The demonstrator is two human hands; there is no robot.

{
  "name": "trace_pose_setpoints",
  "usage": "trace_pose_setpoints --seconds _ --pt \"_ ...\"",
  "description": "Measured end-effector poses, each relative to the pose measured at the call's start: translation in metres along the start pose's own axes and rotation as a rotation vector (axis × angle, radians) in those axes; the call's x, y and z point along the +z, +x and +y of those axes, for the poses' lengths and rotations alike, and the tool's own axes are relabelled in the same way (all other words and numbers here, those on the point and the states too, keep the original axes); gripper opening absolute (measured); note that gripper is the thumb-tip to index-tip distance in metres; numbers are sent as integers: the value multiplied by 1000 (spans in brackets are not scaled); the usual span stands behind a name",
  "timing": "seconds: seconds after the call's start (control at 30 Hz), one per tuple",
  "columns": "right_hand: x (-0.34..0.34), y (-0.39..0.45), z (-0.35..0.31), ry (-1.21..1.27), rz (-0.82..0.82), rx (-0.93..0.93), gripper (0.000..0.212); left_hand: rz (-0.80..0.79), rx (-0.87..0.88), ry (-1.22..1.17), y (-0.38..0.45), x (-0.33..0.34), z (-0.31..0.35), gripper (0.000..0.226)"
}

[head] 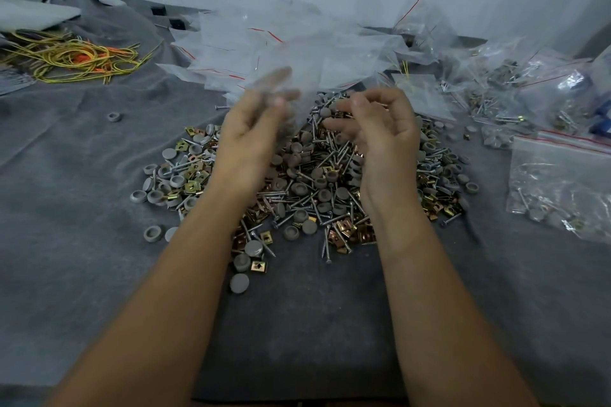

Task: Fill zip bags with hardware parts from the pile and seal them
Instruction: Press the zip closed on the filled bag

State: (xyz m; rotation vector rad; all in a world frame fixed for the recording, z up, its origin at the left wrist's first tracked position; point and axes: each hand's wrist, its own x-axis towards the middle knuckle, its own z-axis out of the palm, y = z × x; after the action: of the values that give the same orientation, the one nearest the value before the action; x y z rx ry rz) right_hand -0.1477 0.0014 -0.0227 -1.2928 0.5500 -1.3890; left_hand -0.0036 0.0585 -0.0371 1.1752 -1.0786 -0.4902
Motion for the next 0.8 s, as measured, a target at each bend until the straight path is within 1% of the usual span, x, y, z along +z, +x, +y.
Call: trace_pose_setpoints --seconds 0.07,0.13,0.17,0.27,0.37,0.4,0.43,0.5,0.53,0.6,0.67,0.73,0.8 --pt "-3 1 0 16 49 0 16 54 -107 -274 4 -3 4 30" --pt "-4 3 0 6 43 25 24 42 -167 -453 6 -5 4 29" --pt "-5 3 1 -31 15 40 27 14 -198 -485 6 -4 4 30" --pt "-4 2 1 -130 -105 100 31 -27 -303 -469 7 1 -1 43" --pt "-2 0 -1 -166 -257 128 49 -49 -305 -487 6 4 1 37" --pt "-2 -1 -1 -185 -289 121 45 -71 -306 -517 6 5 2 34" --pt "-1 -2 -1 -210 -295 110 33 -108 -307 -542 5 5 4 32" --pt "0 -2 -1 -272 -236 93 8 -187 -315 -527 5 4 5 31" --pt "0 -2 0 -290 -179 106 3 -223 -331 -480 5 3 4 31" --pt "-4 1 2 -252 -40 175 11 -289 -380 -326 4 2 3 27" --pt "-8 5 3 -130 62 248 18 -331 -383 -187 2 1 0 26" --pt "-10 8 4 -25 128 294 22 -330 -345 -92 0 1 -1 26" --pt "-11 10 5 -11 159 298 21 -315 -316 -74 0 1 -2 25"
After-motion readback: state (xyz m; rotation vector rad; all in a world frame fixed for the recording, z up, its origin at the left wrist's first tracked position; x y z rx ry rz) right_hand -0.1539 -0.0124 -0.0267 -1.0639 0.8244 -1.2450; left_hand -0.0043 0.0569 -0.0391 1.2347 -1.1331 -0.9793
